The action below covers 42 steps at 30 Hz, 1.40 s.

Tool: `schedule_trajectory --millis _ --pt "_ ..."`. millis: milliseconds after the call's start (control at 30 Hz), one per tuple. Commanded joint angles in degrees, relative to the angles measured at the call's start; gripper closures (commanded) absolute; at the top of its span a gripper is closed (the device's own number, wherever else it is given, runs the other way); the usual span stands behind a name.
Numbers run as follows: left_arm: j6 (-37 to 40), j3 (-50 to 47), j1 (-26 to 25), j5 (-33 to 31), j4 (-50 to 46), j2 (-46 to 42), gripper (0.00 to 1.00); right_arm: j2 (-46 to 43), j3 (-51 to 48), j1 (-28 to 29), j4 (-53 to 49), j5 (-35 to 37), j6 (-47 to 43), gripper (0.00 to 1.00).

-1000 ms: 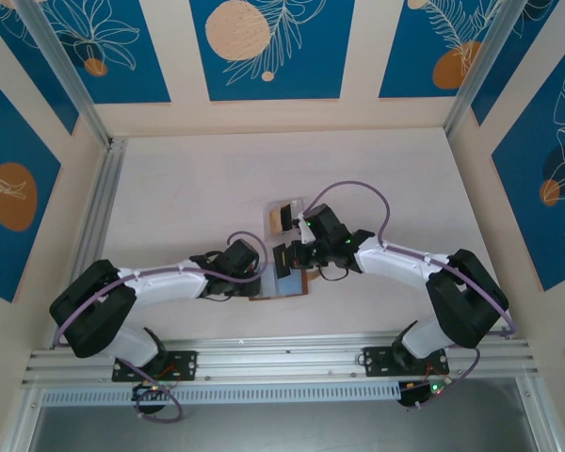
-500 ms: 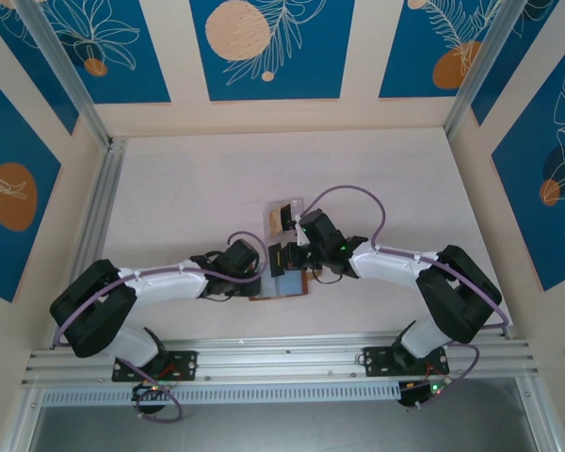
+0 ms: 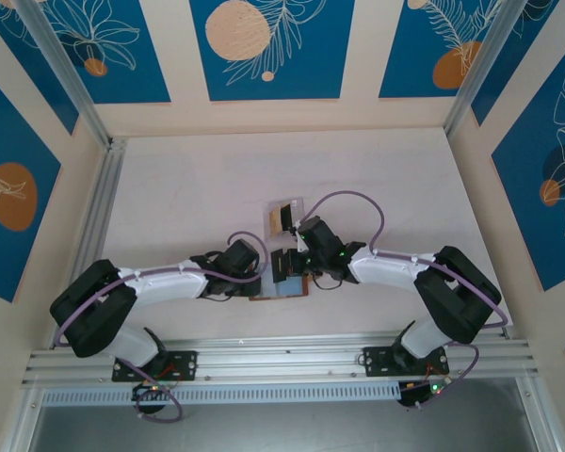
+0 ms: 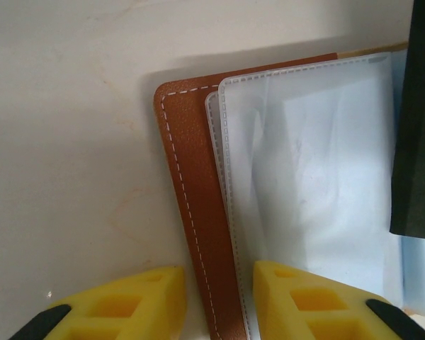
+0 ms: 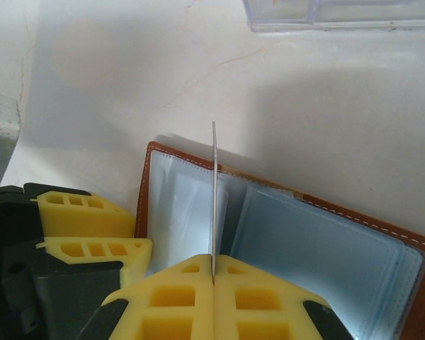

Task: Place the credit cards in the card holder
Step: Insert the credit card into the card slot.

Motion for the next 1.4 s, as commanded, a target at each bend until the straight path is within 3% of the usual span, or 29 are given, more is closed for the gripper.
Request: schedule_trajectory --millis 0,533,967,1367 --pt "0.6 -3.2 -1.5 4.5 5.3 6.6 0.68 -0.7 -0.9 0.8 0.3 1.6 0.5 1.00" --pt "0.9 -2.8 -1.5 4.8 4.9 6.8 0.68 -1.5 -4.5 2.5 2.5 4.8 2.6 1.00" --pt "0.8 -2.7 -1.5 4.9 5.0 7.3 0.69 -1.6 -9.9 5.8 5.4 11.7 10.6 1.00" --pt "0.7 -2.5 -1.5 5.1 5.1 7.6 0.69 -0.6 -12.2 7.7 6.0 12.3 13.7 1.00"
